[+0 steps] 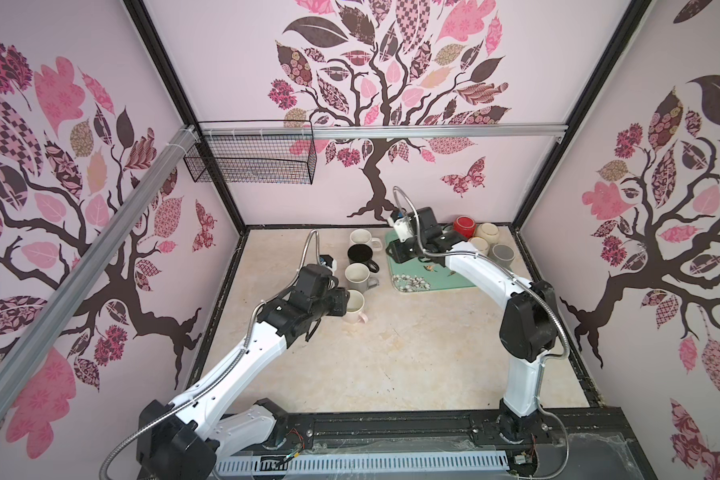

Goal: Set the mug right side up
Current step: 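Move the right gripper over the upside-down white mug on the tray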

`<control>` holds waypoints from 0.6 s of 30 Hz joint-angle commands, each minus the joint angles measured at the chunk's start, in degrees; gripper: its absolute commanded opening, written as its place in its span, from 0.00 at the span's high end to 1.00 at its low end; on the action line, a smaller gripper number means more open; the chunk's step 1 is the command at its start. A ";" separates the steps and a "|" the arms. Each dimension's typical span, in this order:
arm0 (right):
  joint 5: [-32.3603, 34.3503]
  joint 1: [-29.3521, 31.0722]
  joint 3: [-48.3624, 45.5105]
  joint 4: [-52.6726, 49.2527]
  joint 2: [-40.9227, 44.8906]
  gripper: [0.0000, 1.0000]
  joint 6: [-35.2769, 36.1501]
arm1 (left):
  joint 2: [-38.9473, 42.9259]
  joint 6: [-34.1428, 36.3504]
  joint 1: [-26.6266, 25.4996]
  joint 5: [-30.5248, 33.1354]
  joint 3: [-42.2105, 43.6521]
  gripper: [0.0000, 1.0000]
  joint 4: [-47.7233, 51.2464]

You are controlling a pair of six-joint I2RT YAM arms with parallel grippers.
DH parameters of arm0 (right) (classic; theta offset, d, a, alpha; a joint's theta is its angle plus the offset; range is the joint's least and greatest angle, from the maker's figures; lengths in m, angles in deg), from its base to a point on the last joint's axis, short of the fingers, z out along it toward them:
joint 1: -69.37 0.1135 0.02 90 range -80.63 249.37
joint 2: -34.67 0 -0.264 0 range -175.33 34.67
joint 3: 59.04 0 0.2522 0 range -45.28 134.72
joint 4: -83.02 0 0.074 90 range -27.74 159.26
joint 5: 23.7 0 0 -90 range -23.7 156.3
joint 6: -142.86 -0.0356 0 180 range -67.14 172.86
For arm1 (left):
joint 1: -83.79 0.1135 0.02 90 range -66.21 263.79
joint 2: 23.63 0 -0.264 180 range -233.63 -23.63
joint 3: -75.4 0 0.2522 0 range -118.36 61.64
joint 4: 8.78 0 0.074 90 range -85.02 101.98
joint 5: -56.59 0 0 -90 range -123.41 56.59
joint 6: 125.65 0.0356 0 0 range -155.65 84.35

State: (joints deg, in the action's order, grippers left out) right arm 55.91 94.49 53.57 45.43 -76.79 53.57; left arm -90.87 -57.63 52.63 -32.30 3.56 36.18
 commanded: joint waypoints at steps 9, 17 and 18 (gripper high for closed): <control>4.09 -15.26 1.63 0.43 -5.33 0.43 9.07 | -16.67 0.85 -0.08 -7.96 -14.21 0.57 -8.68; 11.75 -18.49 6.52 -3.07 -12.23 0.39 13.96 | -22.90 -0.26 -0.12 -11.21 -17.68 0.57 -9.29; 11.52 -19.14 6.85 -3.15 -12.86 0.38 13.35 | -23.15 -0.31 -0.15 -11.30 -17.84 0.57 -9.21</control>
State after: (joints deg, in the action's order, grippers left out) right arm 64.63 76.81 57.28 44.12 -86.71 64.94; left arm -113.73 -57.72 52.63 -41.79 -11.22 28.21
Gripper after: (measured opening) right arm 0.614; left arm 0.428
